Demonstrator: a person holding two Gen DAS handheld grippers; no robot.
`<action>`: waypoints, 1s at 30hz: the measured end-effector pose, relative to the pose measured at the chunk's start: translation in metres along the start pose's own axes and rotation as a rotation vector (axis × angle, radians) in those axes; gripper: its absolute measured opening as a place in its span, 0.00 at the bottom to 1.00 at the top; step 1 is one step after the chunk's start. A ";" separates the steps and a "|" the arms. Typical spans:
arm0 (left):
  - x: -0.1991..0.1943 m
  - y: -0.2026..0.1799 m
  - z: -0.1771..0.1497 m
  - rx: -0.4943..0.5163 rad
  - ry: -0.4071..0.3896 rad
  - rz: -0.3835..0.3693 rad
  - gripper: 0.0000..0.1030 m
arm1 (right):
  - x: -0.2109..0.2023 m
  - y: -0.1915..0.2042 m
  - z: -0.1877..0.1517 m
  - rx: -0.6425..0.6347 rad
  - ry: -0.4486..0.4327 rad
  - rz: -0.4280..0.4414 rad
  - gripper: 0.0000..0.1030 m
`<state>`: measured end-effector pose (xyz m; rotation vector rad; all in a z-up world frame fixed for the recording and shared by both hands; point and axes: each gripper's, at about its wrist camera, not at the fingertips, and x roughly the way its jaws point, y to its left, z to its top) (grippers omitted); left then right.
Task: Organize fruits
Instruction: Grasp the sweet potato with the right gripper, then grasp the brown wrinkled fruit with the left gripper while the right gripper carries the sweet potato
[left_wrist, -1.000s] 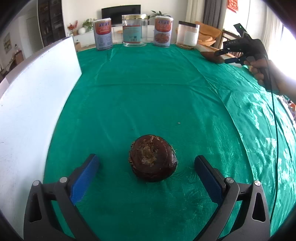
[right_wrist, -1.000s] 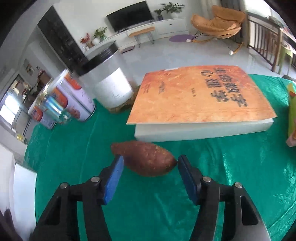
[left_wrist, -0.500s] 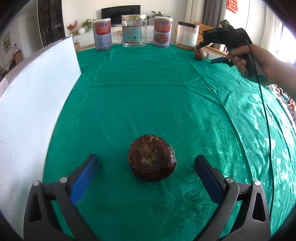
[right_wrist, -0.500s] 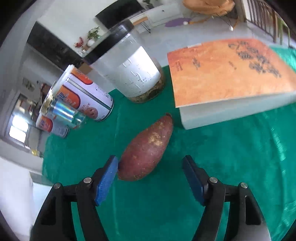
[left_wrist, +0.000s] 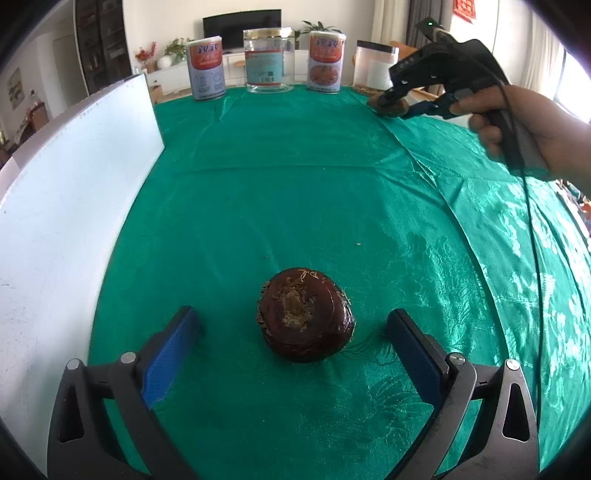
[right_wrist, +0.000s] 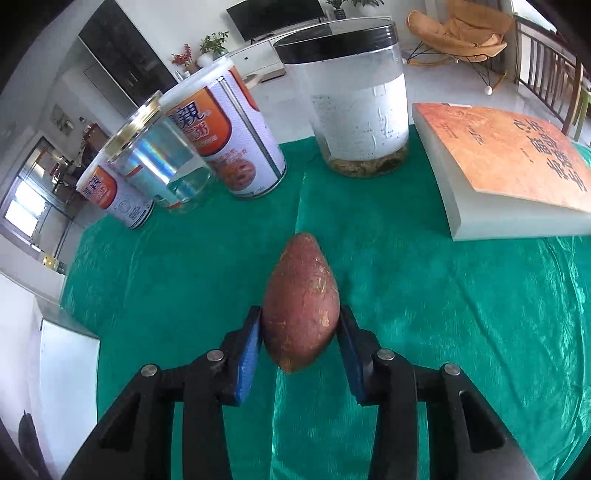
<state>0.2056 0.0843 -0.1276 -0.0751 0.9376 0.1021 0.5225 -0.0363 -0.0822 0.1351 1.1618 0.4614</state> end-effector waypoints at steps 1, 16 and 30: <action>0.000 0.000 0.000 0.001 0.001 0.002 0.98 | -0.007 -0.003 -0.012 -0.009 0.014 0.003 0.39; 0.002 -0.002 0.002 0.011 0.011 0.015 1.00 | -0.131 0.004 -0.271 -0.119 -0.028 -0.141 0.39; 0.002 -0.002 0.002 0.012 0.011 0.014 1.00 | -0.115 0.034 -0.313 -0.121 -0.158 -0.338 1.00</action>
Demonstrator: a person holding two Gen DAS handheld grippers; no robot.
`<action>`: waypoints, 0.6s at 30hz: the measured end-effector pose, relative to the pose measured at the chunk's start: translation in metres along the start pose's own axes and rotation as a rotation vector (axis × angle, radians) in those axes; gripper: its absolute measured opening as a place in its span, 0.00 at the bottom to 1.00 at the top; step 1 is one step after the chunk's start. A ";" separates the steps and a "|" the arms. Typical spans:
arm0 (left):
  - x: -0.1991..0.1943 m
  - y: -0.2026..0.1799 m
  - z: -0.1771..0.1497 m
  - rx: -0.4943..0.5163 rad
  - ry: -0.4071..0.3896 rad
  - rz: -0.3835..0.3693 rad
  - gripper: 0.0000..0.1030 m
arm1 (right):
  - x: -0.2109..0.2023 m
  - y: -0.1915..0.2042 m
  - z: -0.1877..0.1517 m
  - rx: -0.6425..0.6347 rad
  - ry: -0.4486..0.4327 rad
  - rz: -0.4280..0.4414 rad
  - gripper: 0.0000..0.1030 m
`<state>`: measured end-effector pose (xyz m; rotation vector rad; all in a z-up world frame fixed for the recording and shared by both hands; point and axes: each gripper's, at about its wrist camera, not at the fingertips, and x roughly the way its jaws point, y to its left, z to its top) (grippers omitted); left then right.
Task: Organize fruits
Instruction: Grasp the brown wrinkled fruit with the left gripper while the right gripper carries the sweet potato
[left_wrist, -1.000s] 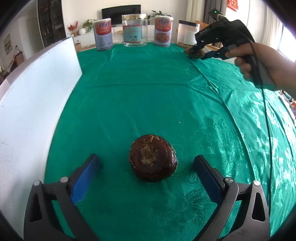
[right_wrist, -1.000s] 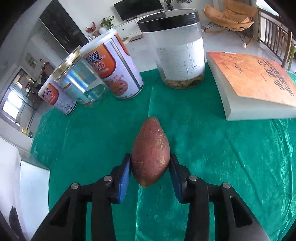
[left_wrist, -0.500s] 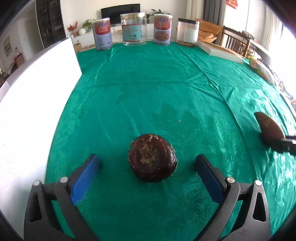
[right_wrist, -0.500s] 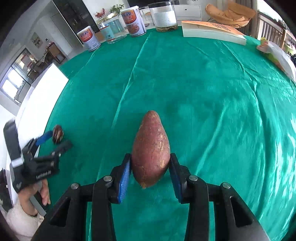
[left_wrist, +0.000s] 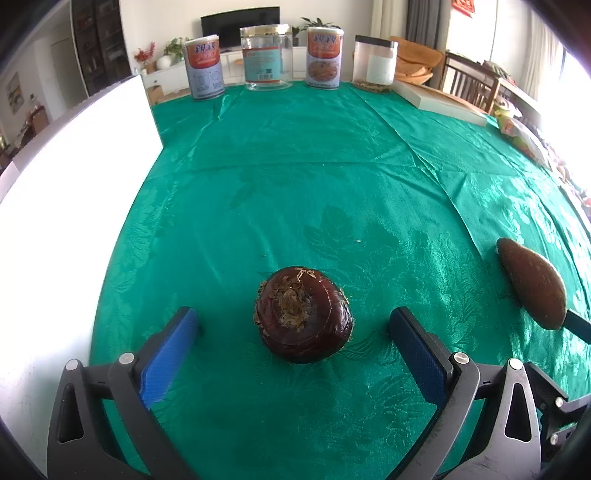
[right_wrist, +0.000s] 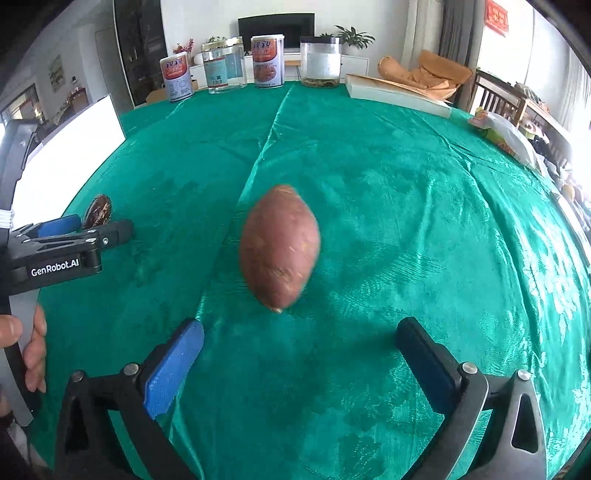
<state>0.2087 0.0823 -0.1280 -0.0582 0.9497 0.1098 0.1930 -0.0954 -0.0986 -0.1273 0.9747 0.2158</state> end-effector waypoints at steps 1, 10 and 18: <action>0.000 0.000 0.000 0.000 0.000 0.000 1.00 | 0.000 0.001 0.000 -0.001 -0.001 -0.002 1.00; 0.000 0.000 0.001 0.000 0.000 0.001 1.00 | 0.002 0.002 0.000 -0.003 -0.001 -0.002 1.00; -0.010 0.004 -0.011 0.077 0.055 -0.082 0.99 | -0.006 -0.006 0.006 0.056 0.020 0.158 1.00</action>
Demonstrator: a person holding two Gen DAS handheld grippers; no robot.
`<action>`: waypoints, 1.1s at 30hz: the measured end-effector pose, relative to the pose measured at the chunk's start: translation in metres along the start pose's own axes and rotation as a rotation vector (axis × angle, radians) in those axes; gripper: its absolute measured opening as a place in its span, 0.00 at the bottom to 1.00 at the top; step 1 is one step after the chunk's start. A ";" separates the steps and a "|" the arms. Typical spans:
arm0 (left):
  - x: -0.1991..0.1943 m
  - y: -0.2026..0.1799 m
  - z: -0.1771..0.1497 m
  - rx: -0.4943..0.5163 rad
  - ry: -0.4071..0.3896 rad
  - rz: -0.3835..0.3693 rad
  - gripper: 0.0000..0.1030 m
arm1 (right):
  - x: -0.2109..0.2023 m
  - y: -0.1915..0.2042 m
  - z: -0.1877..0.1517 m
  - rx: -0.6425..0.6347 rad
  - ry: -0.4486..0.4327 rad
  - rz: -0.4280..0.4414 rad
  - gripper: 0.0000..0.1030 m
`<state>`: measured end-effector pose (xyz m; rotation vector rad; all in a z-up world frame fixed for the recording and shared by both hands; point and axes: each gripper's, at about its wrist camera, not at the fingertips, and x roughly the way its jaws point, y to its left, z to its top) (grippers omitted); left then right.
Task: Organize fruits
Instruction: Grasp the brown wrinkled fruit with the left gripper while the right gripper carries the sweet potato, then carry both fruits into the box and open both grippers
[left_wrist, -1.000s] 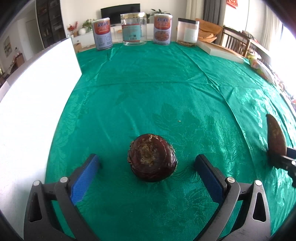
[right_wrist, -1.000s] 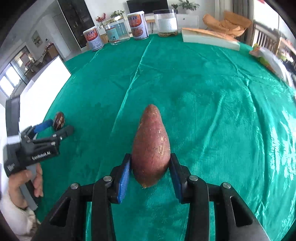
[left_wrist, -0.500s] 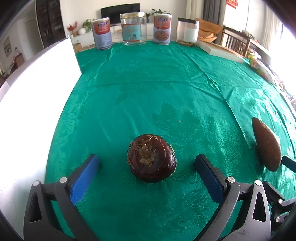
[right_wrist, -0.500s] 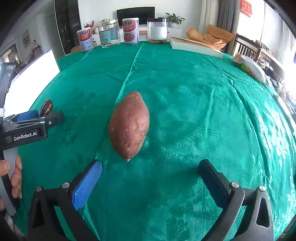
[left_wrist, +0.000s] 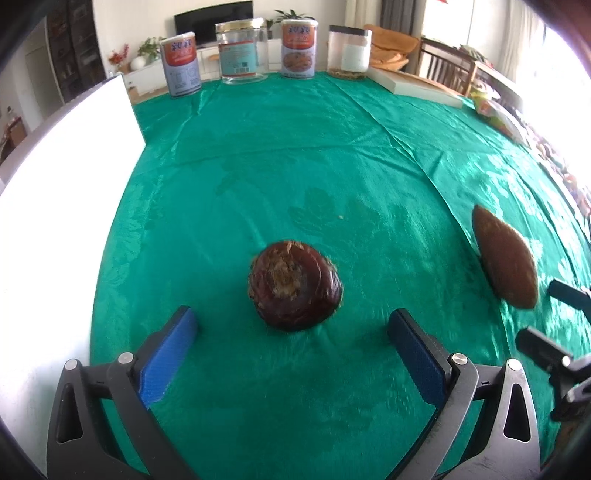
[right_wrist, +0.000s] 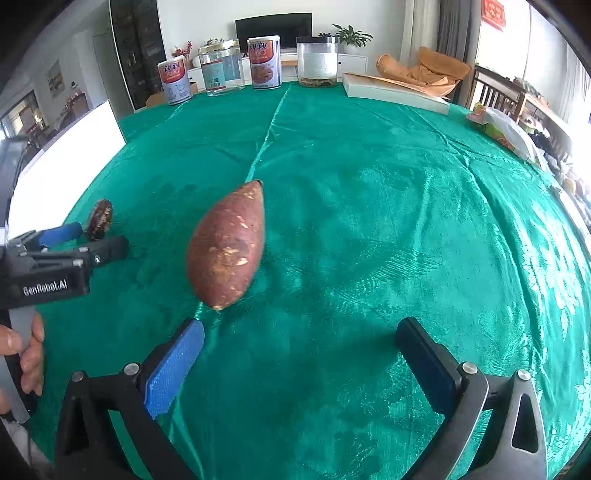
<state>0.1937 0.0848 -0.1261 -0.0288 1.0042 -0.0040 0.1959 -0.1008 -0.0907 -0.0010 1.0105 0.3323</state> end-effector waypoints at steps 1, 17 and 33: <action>-0.004 0.003 -0.002 -0.010 0.010 -0.021 0.98 | -0.004 -0.004 0.006 0.042 0.008 0.046 0.99; -0.014 0.001 0.013 -0.040 0.003 -0.038 0.38 | 0.048 0.030 0.083 0.013 0.399 0.020 0.40; -0.263 0.193 -0.040 -0.516 -0.262 -0.255 0.38 | -0.075 0.229 0.106 -0.053 0.186 0.668 0.40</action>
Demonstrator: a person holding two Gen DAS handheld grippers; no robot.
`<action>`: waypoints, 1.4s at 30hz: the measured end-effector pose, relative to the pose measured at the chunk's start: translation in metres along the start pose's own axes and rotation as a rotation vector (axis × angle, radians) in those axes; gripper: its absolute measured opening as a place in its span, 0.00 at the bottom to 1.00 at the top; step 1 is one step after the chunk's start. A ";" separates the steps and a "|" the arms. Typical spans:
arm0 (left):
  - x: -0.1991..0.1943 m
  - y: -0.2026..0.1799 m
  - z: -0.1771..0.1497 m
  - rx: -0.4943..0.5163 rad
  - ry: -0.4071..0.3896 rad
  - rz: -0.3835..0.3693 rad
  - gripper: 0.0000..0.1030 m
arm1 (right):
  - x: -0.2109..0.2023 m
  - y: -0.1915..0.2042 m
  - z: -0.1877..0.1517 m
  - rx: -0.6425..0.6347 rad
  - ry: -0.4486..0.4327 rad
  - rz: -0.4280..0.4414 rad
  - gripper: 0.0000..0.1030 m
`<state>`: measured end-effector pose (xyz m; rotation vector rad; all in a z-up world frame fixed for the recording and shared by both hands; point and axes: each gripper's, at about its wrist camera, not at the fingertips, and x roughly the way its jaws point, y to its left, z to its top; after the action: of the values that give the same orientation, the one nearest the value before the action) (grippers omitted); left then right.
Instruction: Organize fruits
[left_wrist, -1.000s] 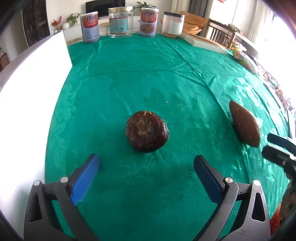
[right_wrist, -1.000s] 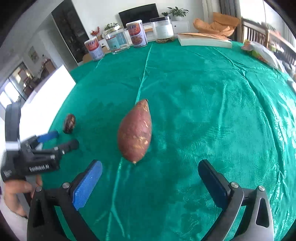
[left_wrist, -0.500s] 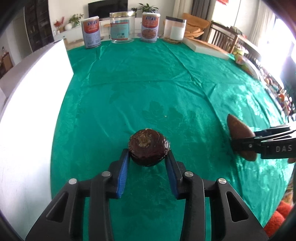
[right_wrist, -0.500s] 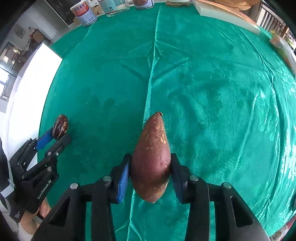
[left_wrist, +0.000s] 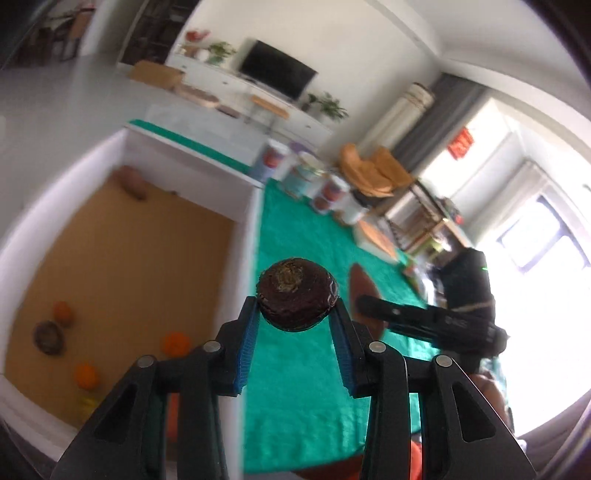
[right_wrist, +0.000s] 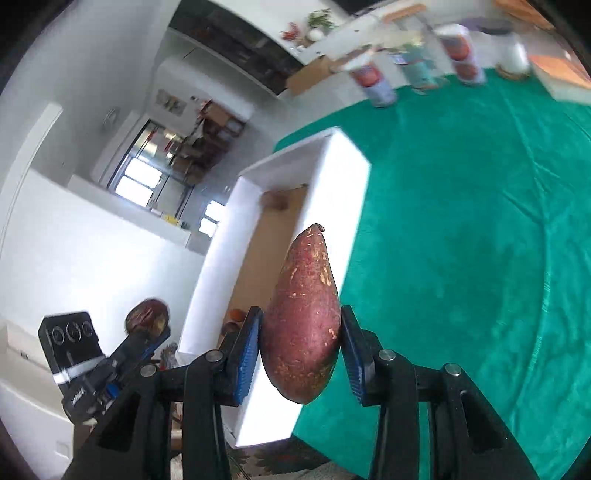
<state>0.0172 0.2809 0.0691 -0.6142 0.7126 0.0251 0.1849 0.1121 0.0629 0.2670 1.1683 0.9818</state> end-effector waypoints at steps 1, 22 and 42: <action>0.005 0.018 0.007 -0.024 -0.002 0.072 0.38 | 0.019 0.022 0.004 -0.049 0.015 -0.016 0.40; 0.010 0.049 -0.018 0.203 -0.103 0.547 0.98 | 0.053 0.088 0.000 -0.265 -0.129 -0.331 1.00; -0.023 0.059 -0.055 0.190 -0.002 0.835 0.99 | 0.090 0.123 -0.110 -0.361 0.056 -0.487 1.00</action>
<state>-0.0468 0.3042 0.0204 -0.1015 0.9163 0.7216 0.0331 0.2195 0.0375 -0.3236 1.0163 0.7492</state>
